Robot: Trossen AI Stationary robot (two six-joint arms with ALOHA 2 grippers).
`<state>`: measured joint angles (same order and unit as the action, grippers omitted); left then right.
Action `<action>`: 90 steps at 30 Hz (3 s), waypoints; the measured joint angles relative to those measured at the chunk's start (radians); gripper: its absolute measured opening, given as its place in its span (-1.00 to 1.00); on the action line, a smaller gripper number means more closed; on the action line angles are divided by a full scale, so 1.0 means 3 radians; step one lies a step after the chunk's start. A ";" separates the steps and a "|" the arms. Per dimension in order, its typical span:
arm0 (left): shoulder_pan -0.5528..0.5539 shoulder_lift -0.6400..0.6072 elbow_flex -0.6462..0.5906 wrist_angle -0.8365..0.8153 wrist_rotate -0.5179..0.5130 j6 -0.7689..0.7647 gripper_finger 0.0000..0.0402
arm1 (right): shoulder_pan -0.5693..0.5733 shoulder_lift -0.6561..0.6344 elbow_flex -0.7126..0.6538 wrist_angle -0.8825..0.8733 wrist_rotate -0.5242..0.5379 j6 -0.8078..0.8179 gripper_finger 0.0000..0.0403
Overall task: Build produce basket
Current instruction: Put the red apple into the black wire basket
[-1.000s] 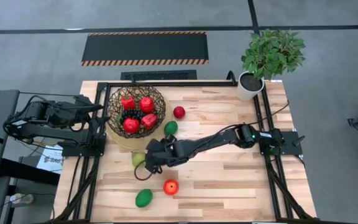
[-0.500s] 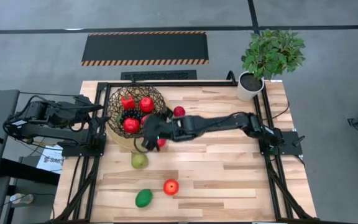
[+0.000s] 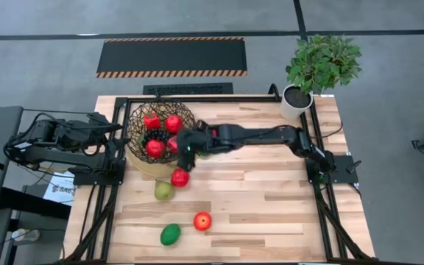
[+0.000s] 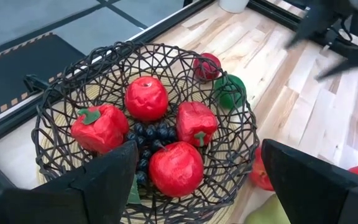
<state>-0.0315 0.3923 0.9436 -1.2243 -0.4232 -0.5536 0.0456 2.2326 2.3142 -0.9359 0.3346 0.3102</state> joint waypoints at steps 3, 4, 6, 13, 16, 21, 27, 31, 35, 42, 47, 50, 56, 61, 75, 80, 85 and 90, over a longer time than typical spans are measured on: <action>0.0000 0.0000 0.0000 0.0000 0.0009 0.0001 0.64 | 0.0160 0.0053 -0.0028 -0.0513 0.0003 0.0115 0.37; 0.0000 0.0000 0.0000 0.0000 0.0014 0.0005 0.64 | 0.0205 0.0083 -0.0064 -0.0549 0.0001 0.0200 0.37; 0.0000 0.0000 0.0000 0.0001 0.0015 0.0035 0.64 | 0.0283 0.0102 -0.0179 -0.0599 -0.0002 0.0403 0.37; 0.0000 0.0000 0.0001 0.0001 0.0065 0.0063 0.64 | 0.0400 0.0106 -0.0515 0.0044 -0.0338 0.0533 0.67; 0.0000 0.0000 0.0000 0.0001 0.0065 0.0062 0.64 | 0.0367 0.0093 -0.0609 0.0399 -0.0435 0.0476 0.86; 0.0000 0.0000 0.0000 0.0001 0.0070 0.0061 0.64 | 0.0292 0.0109 -0.0854 0.0682 -0.0429 0.0491 0.96; 0.0000 0.0000 0.0000 0.0003 0.0069 0.0060 0.64 | 0.0208 0.0106 -0.1105 0.1082 -0.0426 0.0623 0.92; 0.0001 0.0000 0.0000 0.0003 0.0069 0.0058 0.64 | 0.0198 0.0109 -0.1208 0.1307 -0.0412 0.0627 0.97; 0.0000 0.0000 0.0000 0.0004 0.0068 0.0057 0.64 | 0.0218 0.0176 -0.1190 0.1496 -0.0273 0.0632 0.97; 0.0001 -0.0001 0.0000 0.0008 0.0067 0.0021 0.64 | 0.0230 0.0373 -0.1207 0.1616 -0.0262 0.0728 0.98; 0.0000 0.0001 0.0000 0.0008 0.0069 0.0021 0.64 | 0.0239 0.0383 -0.1204 0.1514 -0.0250 0.0742 0.97; 0.0000 0.0000 0.0000 0.0008 0.0068 0.0009 0.64 | 0.0239 0.0381 -0.1204 0.1419 -0.0249 0.0745 0.97; 0.0000 0.0000 0.0000 0.0008 0.0068 -0.0015 0.64 | 0.0241 0.0367 -0.1203 0.1150 -0.0248 0.0667 0.98; 0.0000 0.0000 0.0000 0.0008 0.0068 -0.0015 0.64 | 0.0239 0.0243 -0.1115 0.1123 -0.0250 0.0480 0.98; 0.0000 0.0000 0.0000 -0.0074 0.0067 -0.0014 0.64 | 0.0379 0.0114 -0.0920 0.0364 -0.0403 0.0334 0.98; 0.0001 0.0000 0.0000 -0.0071 0.0067 -0.0014 0.64 | 0.0394 0.0250 -0.0937 0.0594 -0.0480 0.0307 0.98; 0.0000 0.0001 0.0000 -0.0077 0.0083 -0.0037 0.64 | 0.0389 0.0312 -0.0930 0.0499 -0.0515 0.0363 0.98; 0.0000 0.0001 0.0000 -0.0079 0.0084 -0.0037 0.64 | 0.0395 0.0333 -0.0942 0.0354 -0.0510 0.0445 0.97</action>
<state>-0.0315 0.3927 0.9436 -1.2480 -0.3981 -0.5648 0.1641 2.3324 2.0315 -0.8296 0.1818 0.4436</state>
